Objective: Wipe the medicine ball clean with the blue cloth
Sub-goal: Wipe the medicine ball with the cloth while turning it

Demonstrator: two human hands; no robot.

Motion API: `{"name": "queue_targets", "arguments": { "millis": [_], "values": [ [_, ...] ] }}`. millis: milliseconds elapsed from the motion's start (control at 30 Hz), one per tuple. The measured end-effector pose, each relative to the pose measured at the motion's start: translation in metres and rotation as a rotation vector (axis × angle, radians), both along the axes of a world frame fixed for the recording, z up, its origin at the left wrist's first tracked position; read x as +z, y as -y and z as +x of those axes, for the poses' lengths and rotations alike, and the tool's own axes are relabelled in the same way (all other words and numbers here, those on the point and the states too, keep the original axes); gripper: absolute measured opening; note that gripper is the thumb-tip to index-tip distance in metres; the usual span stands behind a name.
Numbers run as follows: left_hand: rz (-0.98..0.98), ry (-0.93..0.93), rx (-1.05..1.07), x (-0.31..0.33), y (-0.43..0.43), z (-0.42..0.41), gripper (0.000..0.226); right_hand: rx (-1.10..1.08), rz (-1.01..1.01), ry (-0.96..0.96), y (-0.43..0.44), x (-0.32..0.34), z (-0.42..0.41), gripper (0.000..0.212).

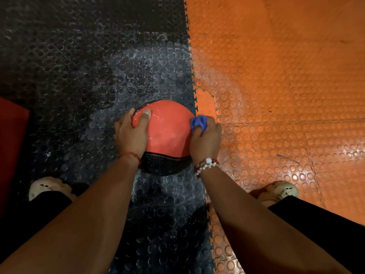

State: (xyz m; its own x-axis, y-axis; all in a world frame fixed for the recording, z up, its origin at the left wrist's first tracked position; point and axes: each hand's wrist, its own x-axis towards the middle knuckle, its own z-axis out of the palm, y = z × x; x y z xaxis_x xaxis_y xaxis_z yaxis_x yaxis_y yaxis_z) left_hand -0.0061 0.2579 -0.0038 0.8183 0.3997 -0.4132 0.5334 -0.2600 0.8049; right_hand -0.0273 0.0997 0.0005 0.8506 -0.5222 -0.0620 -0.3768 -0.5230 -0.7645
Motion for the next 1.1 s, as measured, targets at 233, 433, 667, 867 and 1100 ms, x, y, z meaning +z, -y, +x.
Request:
{"name": "queue_targets", "arguments": {
  "millis": [233, 433, 667, 867, 1100],
  "values": [
    [0.044, -0.032, -0.018, 0.0, 0.004, 0.008, 0.071, -0.127, 0.059, 0.008, -0.017, 0.001, -0.04, 0.028],
    [0.097, -0.068, -0.04, 0.0, 0.009, 0.017, 0.075, 0.202, -0.034, 0.154, -0.034, 0.011, -0.052, 0.044],
    [0.035, -0.054, 0.012, -0.003, 0.007, 0.022, 0.071, -0.031, -0.002, 0.027, 0.0, -0.003, -0.008, 0.028],
    [0.002, -0.062, 0.061, -0.017, -0.002, 0.028, 0.077, -0.18, 0.093, -0.05, -0.015, -0.004, -0.03, 0.025],
    [-0.034, -0.061, 0.012, -0.026, -0.013, 0.03, 0.082, 0.103, 0.019, 0.171, -0.027, 0.008, -0.027, 0.036]
  ]
}}
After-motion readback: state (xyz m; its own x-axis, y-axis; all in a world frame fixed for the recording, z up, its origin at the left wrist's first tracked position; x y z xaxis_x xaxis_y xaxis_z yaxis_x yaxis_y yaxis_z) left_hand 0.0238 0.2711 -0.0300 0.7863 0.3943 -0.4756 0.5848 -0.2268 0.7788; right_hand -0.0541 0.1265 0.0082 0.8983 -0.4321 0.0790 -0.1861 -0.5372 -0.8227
